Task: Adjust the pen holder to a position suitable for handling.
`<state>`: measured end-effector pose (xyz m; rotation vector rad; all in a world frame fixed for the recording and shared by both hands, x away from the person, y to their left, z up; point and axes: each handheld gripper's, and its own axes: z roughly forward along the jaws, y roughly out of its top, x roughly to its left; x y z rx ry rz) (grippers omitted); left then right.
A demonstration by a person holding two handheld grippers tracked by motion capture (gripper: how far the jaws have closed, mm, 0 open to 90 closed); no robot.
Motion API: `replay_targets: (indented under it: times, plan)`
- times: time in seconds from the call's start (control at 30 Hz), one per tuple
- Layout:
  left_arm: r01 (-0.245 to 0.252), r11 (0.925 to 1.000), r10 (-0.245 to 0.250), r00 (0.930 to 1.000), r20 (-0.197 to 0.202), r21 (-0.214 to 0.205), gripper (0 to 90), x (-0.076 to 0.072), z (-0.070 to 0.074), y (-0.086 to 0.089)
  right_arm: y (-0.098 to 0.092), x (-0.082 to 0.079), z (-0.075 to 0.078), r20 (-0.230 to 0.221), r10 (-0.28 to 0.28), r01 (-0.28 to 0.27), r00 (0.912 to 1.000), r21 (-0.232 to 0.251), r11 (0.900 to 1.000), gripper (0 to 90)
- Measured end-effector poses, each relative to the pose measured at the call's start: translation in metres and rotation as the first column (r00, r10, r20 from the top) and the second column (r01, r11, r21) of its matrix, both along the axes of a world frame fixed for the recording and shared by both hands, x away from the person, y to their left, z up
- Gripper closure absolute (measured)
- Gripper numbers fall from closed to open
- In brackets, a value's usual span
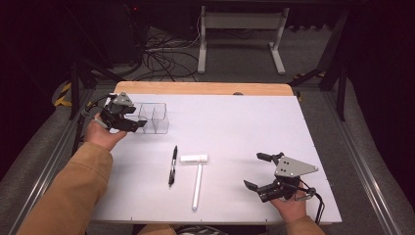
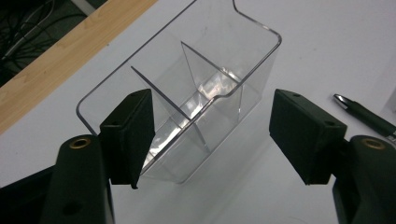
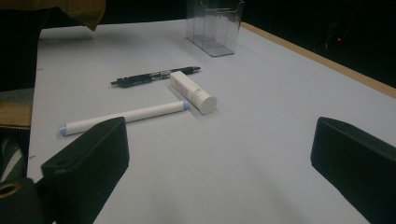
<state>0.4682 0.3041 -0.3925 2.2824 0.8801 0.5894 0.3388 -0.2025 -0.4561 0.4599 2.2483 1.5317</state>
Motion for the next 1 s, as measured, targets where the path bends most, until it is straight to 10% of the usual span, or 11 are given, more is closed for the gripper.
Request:
replay_targets:
  times: [1.0]
  plan:
    - [-0.015, 0.9954, 0.024, 0.9956, -0.091, 0.095, 48.0, 0.02, -0.016, -0.005, 0.0, 0.001, -0.001, -0.011, 0.008, -0.008, 0.9999, 0.006, 1.0, 4.7]
